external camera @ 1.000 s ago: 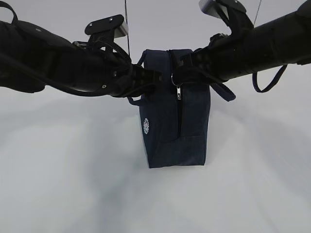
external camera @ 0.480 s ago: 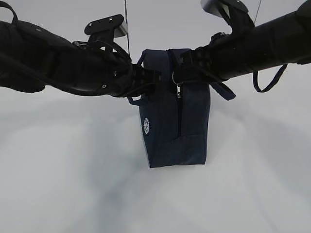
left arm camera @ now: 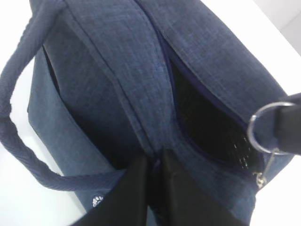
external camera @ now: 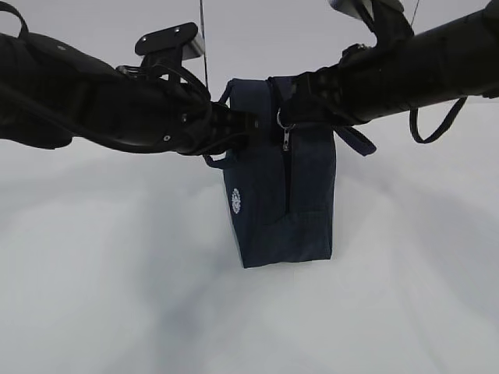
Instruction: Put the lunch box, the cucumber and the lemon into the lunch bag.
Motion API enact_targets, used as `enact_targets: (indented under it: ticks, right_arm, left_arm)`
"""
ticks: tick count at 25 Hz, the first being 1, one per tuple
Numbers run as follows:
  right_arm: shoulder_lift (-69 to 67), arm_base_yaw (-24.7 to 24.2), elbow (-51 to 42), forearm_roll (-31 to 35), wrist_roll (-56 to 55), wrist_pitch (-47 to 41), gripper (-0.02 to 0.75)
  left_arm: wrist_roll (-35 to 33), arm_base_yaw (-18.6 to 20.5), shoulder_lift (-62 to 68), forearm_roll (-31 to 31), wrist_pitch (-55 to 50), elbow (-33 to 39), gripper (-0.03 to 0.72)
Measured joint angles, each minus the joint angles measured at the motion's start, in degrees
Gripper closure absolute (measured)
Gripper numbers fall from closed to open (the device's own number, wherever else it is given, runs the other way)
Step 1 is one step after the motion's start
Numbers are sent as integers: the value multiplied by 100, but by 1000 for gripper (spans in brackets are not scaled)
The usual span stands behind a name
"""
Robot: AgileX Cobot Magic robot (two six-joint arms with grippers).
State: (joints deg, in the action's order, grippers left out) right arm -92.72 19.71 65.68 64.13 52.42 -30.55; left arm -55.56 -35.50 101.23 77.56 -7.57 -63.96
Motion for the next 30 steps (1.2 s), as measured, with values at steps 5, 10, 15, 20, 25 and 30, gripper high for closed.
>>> enact_targets:
  ticks: [5,10,15,20,25,30]
  right_arm:
    - [0,0,23,0,0,-41,738]
    - [0,0,32,-49,0,-64,738]
    - [0,0,32,-167,0,-102,738]
    - [0,0,46,-218,0,-135,738]
    - [0,0,46,-290,0,-147,738]
    - [0,0,46,-302,-8,-147,738]
  left_arm:
    - [0,0,0,77,27,0,673]
    - [0,0,0,93,26,0,672]
    - [0,0,0,-6,-75,0,505]
    - [0,0,-79,-218,-154,0,288]
    - [-13,0,-574,-618,-234,0,260]
    - [-13,0,-930,-710,-746,90,259]
